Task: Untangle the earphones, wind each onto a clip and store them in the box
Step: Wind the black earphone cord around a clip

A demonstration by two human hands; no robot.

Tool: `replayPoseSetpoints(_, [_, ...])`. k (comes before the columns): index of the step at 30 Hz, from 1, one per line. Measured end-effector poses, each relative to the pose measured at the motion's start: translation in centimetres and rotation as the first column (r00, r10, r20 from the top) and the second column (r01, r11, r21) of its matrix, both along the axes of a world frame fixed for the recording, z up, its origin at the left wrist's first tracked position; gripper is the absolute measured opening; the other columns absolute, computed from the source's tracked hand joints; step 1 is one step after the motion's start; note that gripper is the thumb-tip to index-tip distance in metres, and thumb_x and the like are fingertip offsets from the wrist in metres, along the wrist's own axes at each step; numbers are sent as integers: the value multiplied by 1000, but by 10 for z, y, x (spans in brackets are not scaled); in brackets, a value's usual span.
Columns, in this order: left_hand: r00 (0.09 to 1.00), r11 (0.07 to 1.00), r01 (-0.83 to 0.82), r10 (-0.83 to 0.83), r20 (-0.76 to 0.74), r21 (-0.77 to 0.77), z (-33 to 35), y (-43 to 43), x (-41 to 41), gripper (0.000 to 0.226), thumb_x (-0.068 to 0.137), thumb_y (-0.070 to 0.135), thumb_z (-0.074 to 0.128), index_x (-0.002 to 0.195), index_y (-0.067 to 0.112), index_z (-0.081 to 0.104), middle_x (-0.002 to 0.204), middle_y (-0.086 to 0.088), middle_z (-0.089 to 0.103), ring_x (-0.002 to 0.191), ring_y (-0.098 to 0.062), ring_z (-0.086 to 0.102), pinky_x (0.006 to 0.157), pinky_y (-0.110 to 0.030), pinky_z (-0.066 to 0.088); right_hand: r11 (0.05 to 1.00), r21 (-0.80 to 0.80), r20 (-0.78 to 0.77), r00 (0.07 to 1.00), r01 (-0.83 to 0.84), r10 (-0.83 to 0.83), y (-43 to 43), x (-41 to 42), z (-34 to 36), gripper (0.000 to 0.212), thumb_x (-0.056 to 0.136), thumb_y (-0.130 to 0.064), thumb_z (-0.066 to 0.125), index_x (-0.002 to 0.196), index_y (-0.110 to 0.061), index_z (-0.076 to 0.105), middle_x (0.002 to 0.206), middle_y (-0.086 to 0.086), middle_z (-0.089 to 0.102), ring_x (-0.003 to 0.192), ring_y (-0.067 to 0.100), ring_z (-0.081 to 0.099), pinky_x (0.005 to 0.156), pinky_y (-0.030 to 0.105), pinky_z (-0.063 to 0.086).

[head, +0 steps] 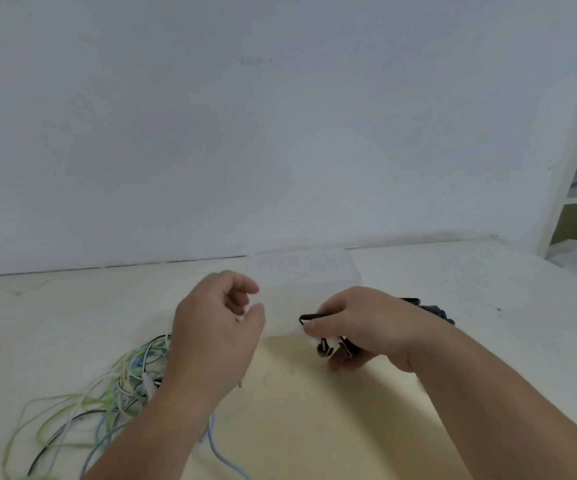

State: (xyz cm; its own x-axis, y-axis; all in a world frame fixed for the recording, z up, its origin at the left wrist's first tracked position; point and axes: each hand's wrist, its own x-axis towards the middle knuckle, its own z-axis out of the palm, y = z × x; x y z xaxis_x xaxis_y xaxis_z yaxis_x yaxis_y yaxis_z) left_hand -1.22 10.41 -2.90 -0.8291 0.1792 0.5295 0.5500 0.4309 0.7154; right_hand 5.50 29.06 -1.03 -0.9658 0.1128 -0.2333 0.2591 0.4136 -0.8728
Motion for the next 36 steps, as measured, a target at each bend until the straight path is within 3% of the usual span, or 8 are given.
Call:
replayPoseSetpoints(4, [953, 944, -11, -90, -288, -331, 8, 16, -8, 42, 90, 29, 68, 130, 23, 58, 129, 10, 56, 120, -10, 51, 98, -22, 38, 991, 134, -37, 999, -23, 29, 2, 0, -4, 24, 88, -30, 71, 81, -7, 74, 70, 3, 62, 62, 19, 61, 73, 39, 58])
replayPoseSetpoints(7, [940, 776, -11, -208, -272, -631, 17, 34, -19, 64, 93, 41, 62, 150, 27, 35, 154, 10, 38, 141, -12, 33, 113, -25, 25, 972, 221, -75, 993, -77, 96, 2, 3, -2, 27, 91, -37, 67, 80, -14, 77, 72, 2, 66, 63, 14, 55, 63, 28, 43])
replayPoseSetpoints(11, [913, 570, -60, -301, -276, -819, 20, 46, -28, 46, 99, 38, 53, 141, 24, 40, 137, 4, 51, 119, -20, 52, 94, -38, 48, 931, 349, -110, 982, -106, 153, 6, 5, 1, 30, 95, -36, 62, 81, -14, 77, 69, -3, 63, 58, 12, 49, 49, 17, 35])
replayPoseSetpoints(14, [835, 471, -179, -392, -386, -864, 16, 48, -34, 32, 103, 34, 44, 129, 17, 46, 121, 0, 53, 103, -23, 55, 78, -39, 51, 929, 344, -119, 975, -137, 188, 5, 5, 1, 31, 95, -35, 62, 78, -12, 76, 73, -2, 69, 59, 10, 52, 52, 16, 38])
replayPoseSetpoints(20, [625, 493, -282, -557, -548, -823, 2, 46, -57, 18, 94, 23, 49, 100, 9, 58, 80, -5, 58, 64, -24, 57, 43, -36, 44, 936, 318, -136, 970, -149, 201, 6, 2, -2, 32, 95, -33, 60, 75, -13, 75, 86, 5, 75, 66, 11, 56, 64, 24, 43])
replayPoseSetpoints(23, [566, 498, -311, -587, -579, -809, -6, 48, -63, 24, 81, 7, 69, 101, 6, 56, 76, -6, 54, 60, -23, 51, 45, -36, 45, 945, 293, -149, 969, -145, 195, 7, 0, -6, 31, 94, -32, 59, 71, -17, 74, 90, 4, 77, 69, 10, 58, 70, 28, 46])
replayPoseSetpoints(31, [507, 552, -333, -579, -639, -765, -9, 50, -71, 32, 78, 5, 71, 107, 2, 58, 79, -8, 59, 63, -25, 56, 51, -38, 50, 946, 293, -155, 969, -138, 190, 5, -2, -6, 32, 94, -33, 58, 71, -16, 73, 94, 3, 77, 71, 12, 59, 74, 34, 51])
replayPoseSetpoints(36, [525, 669, -288, -488, -697, -685, 10, 55, -66, 28, 93, 18, 43, 106, 3, 63, 70, -5, 62, 55, -23, 57, 44, -31, 45, 952, 278, -123, 978, -128, 168, 4, 1, -5, 33, 94, -34, 59, 74, -14, 74, 90, 2, 77, 68, 11, 59, 68, 27, 47])
